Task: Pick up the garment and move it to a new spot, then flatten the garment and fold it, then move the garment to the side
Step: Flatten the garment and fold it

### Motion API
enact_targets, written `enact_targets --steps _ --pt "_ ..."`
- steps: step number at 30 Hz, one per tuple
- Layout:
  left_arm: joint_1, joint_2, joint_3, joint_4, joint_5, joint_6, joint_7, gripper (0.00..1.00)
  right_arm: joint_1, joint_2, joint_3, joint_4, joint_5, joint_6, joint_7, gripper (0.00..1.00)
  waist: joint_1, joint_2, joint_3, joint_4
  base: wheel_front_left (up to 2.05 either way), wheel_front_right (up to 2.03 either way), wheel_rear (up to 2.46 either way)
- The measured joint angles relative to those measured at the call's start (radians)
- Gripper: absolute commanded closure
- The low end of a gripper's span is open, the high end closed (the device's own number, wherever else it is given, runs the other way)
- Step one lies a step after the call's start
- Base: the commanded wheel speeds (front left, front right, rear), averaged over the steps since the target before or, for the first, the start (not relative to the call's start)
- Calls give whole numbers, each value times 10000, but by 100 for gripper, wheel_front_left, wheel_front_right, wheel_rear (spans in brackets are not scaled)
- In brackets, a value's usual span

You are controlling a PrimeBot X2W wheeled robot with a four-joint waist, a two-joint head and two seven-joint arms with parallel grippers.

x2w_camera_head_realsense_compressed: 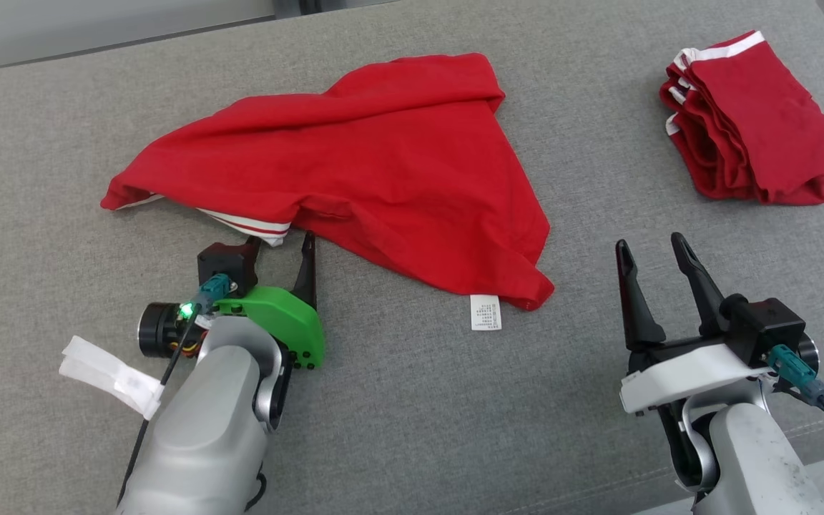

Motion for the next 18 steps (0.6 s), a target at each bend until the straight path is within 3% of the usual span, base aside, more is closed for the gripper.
enact_targets --steps 1,3,6,12,18 --pt "-24 0 50 -38 0 104 -13 53 -5 -2 -23 8 4 0 -13 0 0 0 30 -32 0 0 0" --pt "-61 -6 316 -332 19 357 -15 100 -24 -6 -61 2 8 0 -13 0 0 0 52 -40 0 0 0" --pt "-27 -4 675 -832 222 581 -27 100 -29 -2 -104 -63 8 0 -15 0 0 0 6 53 0 0 0" --pt "400 36 1156 -1904 796 583 -42 100 50 2 -261 -119 -31 0 -21 0 0 0 -273 416 0 0 0" --pt "485 631 851 -2673 1862 334 -42 100 314 4 -382 -109 -58 0 -25 0 0 0 -720 912 0 0 0"
